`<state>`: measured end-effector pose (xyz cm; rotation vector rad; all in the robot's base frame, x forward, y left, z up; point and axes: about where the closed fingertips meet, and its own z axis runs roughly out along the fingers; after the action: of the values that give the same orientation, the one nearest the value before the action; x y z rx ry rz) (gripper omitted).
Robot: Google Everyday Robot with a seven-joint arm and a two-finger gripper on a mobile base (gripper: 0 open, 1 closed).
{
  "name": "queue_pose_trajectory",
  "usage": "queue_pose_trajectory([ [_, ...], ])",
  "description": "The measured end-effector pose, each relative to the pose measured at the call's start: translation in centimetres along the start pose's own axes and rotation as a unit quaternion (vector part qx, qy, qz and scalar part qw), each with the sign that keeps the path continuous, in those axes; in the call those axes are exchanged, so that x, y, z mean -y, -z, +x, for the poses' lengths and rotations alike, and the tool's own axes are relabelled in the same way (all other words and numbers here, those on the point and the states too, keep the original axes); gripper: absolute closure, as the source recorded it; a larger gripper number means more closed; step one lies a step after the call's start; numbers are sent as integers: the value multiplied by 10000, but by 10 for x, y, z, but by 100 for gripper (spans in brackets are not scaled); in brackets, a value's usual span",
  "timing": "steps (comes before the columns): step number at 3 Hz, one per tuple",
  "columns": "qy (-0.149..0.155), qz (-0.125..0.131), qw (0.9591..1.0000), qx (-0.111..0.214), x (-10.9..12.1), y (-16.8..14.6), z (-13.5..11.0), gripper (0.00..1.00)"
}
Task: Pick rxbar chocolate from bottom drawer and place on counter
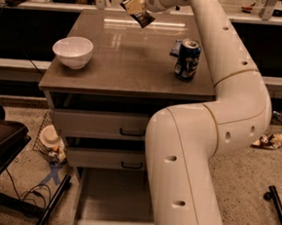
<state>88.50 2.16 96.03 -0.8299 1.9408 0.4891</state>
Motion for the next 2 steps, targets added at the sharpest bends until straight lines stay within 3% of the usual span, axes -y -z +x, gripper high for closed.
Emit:
queue_pose_trajectory([
  [1,16,-2,10000,29,-1,-2,-2,85],
  [2,11,-31,10000,8,-3,-8,0,53],
])
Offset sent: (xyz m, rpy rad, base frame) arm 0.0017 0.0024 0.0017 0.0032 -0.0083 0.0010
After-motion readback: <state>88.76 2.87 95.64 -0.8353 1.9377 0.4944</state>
